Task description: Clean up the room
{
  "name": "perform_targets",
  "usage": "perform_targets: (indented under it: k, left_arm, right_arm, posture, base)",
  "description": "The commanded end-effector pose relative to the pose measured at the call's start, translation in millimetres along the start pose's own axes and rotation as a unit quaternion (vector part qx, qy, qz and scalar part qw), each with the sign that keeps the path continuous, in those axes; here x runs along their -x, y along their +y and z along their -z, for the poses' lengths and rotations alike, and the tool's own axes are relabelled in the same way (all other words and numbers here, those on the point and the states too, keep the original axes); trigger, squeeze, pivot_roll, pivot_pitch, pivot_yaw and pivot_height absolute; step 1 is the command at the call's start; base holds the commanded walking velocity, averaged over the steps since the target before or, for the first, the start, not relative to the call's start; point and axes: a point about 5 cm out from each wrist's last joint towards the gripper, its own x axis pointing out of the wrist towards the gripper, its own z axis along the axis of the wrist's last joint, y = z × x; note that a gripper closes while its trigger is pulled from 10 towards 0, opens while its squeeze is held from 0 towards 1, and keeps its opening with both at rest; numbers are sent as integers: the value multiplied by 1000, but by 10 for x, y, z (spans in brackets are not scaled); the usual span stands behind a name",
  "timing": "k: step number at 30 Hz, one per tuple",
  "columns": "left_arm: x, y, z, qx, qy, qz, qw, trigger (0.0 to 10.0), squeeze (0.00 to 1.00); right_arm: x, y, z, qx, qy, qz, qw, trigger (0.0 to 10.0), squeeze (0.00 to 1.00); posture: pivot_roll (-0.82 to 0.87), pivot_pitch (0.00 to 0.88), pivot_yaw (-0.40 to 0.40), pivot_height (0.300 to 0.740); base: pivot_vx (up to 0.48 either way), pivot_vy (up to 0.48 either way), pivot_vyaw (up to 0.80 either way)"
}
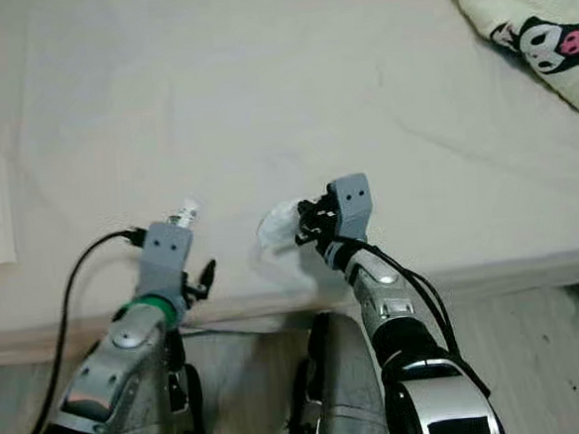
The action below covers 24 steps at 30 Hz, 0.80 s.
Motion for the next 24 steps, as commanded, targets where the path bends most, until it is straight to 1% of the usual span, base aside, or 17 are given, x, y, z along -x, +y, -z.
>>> perform_targets:
  k: [1, 2, 3, 4, 6, 8, 10, 11, 12, 13, 14, 15, 16, 17, 18, 21, 24]
  left_arm:
    - [36, 11, 21, -6, 1, 0, 1000, 10000, 1000]
    - [23, 67, 32, -10, 6, -9, 1000, 10000, 1000]
    - [-16, 108, 74, -13, 17, -23, 1000, 10000, 549]
    - [-74, 129, 130, -15, 31, -37, 999, 10000, 0]
    - [-162, 121, 210, -17, 47, -48, 998, 10000, 0]
    - [-191, 112, 234, -16, 52, -48, 997, 10000, 0]
    - [-255, 100, 290, -21, 62, -50, 997, 10000, 0]
    - [-287, 106, 337, -35, 70, -57, 995, 10000, 0]
    - [-287, 106, 337, -35, 70, -57, 995, 10000, 0]
    - [-307, 111, 368, -45, 76, -62, 994, 10000, 0]
    - [-338, 151, 418, -54, 83, -76, 992, 8745, 0]
    - [-360, 207, 464, -54, 92, -92, 990, 3961, 0]
    - [-360, 207, 464, -54, 92, -92, 990, 3961, 0]
    - [-372, 244, 491, -51, 98, -101, 989, 3961, 0]
    - [-390, 291, 509, -47, 101, -113, 987, 0, 0]
    - [-400, 323, 507, -44, 98, -119, 987, 0, 0]
    - [-410, 374, 476, -39, 82, -125, 988, 0, 0]
  right_arm:
    - [94, -24, 98, -14, 7, 8, 1000, 0, 0]
    - [150, -25, 132, -19, 4, 10, 1000, 0, 0]
    - [194, -25, 169, -23, 5, 13, 1000, 0, 0]
    - [229, -23, 192, -26, 5, 15, 1000, 0, 0]
    - [262, -22, 199, -28, 1, 19, 999, 0, 0]
    - [271, -22, 195, -29, -1, 20, 999, 0, 0]
    - [292, -27, 181, -31, -5, 23, 999, 0, 0]
    - [311, -32, 168, -32, -7, 25, 999, 0, 0]
    - [311, -32, 168, -32, -7, 25, 999, 0, 0]
    - [325, -35, 159, -33, -9, 27, 999, 0, 0]
    - [342, -43, 141, -34, -12, 29, 999, 0, 0]
    - [364, -49, 119, -36, -15, 31, 999, 0, 0]
    - [364, -49, 119, -36, -15, 31, 999, 0, 0]
    - [378, -52, 104, -37, -17, 32, 999, 0, 0]
    - [398, -56, 89, -38, -19, 34, 999, 0, 0]
    - [414, -63, 81, -40, -20, 37, 998, 0, 0]
    - [451, -81, 87, -45, -19, 46, 998, 0, 0]
  posture:
    - [123, 335, -7, 596]
    - [125, 334, -9, 596]
    - [118, 332, -10, 596]
    - [104, 331, -11, 596]
    - [95, 329, -12, 596]
    - [92, 328, -12, 596]
    - [75, 326, -12, 596]
    - [75, 326, -12, 596]
    - [75, 326, -12, 596]
    - [75, 326, -12, 596]
    - [61, 323, -14, 596]
    - [53, 320, -14, 596]
    - [53, 320, -14, 596]
    - [53, 320, -14, 596]
    - [46, 318, -13, 596]
    - [46, 315, -13, 596]
    - [54, 306, -12, 596]
  base:
    - [0, 0, 0]
    - [0, 0, 0]
    - [0, 0, 0]
    - [0, 0, 0]
    - [0, 0, 0]
    - [0, 0, 0]
    - [0, 0, 0]
    - [0, 0, 0]
    - [0, 0, 0]
    - [0, 0, 0]
    - [0, 0, 0]
    - [0, 0, 0]
    - [0, 0, 0]
    - [0, 0, 0]
    - [0, 0, 0]
    - [0, 0, 0]
    - [0, 0, 0]
